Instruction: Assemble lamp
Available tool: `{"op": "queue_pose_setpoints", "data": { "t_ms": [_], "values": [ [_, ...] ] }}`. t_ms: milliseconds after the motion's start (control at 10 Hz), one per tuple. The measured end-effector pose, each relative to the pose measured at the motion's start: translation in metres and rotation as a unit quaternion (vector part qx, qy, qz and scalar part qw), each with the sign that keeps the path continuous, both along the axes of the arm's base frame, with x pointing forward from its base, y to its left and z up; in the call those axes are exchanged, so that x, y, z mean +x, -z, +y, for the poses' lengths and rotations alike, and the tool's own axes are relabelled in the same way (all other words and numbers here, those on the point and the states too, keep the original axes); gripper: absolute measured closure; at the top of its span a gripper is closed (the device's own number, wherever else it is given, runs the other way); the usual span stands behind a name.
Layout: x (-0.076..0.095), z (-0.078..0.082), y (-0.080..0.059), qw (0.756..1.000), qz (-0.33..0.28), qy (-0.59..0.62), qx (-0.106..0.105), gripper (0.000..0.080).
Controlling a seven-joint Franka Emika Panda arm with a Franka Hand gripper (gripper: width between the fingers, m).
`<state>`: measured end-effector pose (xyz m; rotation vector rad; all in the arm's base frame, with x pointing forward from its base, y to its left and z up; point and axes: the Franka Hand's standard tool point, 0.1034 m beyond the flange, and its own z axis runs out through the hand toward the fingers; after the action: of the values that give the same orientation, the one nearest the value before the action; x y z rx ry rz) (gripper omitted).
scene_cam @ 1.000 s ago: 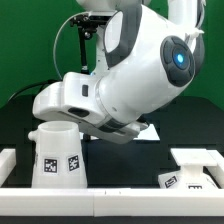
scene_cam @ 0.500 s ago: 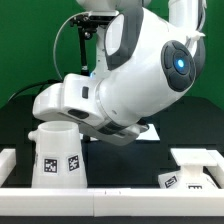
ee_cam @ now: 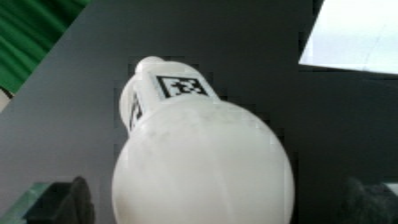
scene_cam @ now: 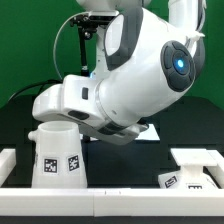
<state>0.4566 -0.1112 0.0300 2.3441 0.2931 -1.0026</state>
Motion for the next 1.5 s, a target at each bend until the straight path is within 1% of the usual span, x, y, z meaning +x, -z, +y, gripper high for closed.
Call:
{"op": "queue_pose_setpoints", "data": {
  "t_ms": [200,400,700,1000,1500],
  "values": [
    [-0.0006,-0.0001,0.0005,1.000,0.001,0.000,0.000,0.0101],
    [0.0011,0.0001,0.0003,0.999,0.017,-0.019,0.021,0.0101],
    [0.0004,-0.0001,0.0011,1.000,0.015,-0.017,0.018,0.0101],
    [-0.0003,0.0003,0.0016,0.999,0.025,-0.025,0.026,0.0101],
    [0.0011,0.0004,0.0020,0.999,0.023,-0.027,0.028,0.0101]
  ]
}}
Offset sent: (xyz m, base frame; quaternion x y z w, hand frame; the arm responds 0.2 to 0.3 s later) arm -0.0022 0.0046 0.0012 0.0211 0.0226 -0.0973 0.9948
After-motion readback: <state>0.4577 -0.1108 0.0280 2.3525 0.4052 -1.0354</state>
